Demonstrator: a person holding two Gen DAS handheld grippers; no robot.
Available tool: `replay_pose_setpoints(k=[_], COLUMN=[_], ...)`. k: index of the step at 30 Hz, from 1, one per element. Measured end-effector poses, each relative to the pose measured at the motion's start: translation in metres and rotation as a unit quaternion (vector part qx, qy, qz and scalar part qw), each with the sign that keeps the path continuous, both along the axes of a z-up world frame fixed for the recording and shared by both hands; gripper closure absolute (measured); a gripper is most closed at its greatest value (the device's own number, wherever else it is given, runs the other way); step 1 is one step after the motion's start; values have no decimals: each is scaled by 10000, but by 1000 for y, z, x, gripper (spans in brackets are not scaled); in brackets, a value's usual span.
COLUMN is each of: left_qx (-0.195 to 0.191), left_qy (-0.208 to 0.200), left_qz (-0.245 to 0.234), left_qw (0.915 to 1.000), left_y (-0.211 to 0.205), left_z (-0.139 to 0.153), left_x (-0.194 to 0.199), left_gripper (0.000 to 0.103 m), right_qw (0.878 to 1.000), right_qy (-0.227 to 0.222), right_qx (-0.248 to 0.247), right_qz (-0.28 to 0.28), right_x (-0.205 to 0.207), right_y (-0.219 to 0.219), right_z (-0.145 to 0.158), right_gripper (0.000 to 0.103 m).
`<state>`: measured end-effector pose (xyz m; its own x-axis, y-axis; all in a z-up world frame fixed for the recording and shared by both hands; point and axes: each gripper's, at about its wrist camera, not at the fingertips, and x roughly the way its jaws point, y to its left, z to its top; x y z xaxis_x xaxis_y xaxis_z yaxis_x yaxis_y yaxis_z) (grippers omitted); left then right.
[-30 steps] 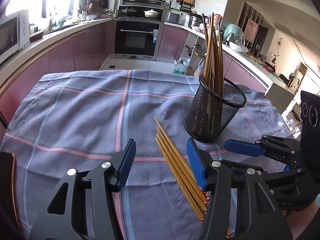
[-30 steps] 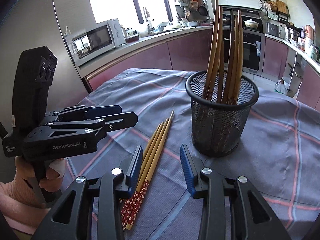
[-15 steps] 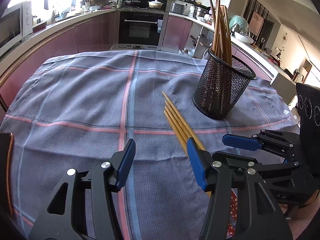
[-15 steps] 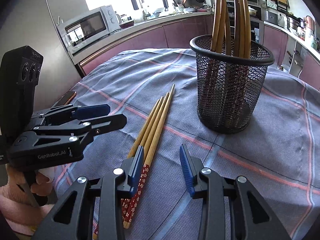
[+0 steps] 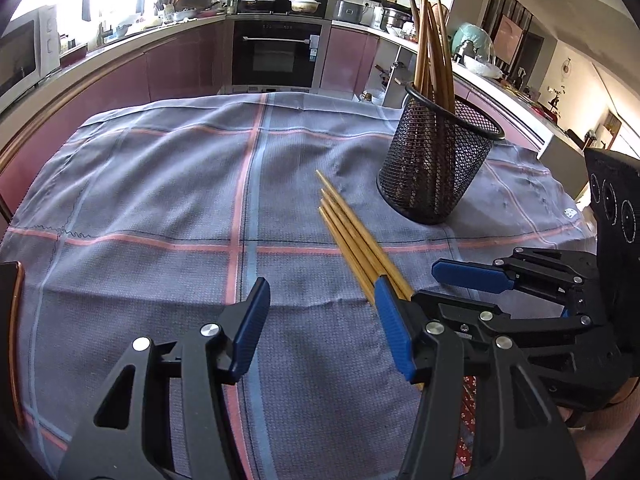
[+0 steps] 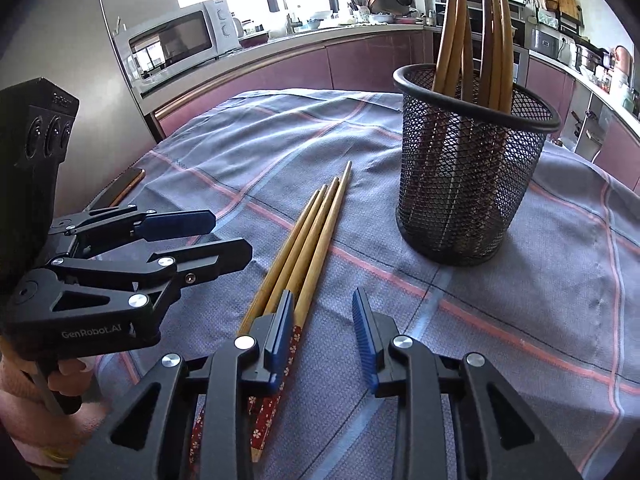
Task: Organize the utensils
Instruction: 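Withdraw both open tools from the cup back over the remaining chopsticks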
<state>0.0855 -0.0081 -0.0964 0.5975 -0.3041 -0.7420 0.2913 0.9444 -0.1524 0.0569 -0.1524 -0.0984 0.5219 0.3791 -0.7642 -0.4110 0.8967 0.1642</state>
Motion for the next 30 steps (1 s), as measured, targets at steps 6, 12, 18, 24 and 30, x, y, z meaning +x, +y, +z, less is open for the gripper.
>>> replay_pose_setpoints(k=[6, 12, 18, 24, 30], left_qx=[51, 104, 189, 210, 256], left_qy=[13, 62, 110, 135, 153], left_qz=[-86, -129, -175, -193, -214], left_qw=[9999, 9998, 9996, 9995, 9993], left_y=[-5, -9, -14, -16, -18], left_z=[-4, -9, -13, -14, -15], left_x=[-2, -3, -2, 0, 0], left_gripper=[49, 49, 49, 49, 50], right_qw=[10000, 9999, 9999, 9999, 9999], right_qy=[4, 25, 36, 58, 62], right_qx=[9, 47, 41, 65, 85], right_qz=[-35, -103, -103, -128, -134], right_x=[0, 1, 2, 3, 4], right_y=[-1, -5, -5, -7, -9], right_z=[0, 0, -1, -2, -2], right_gripper=[76, 76, 77, 78, 78])
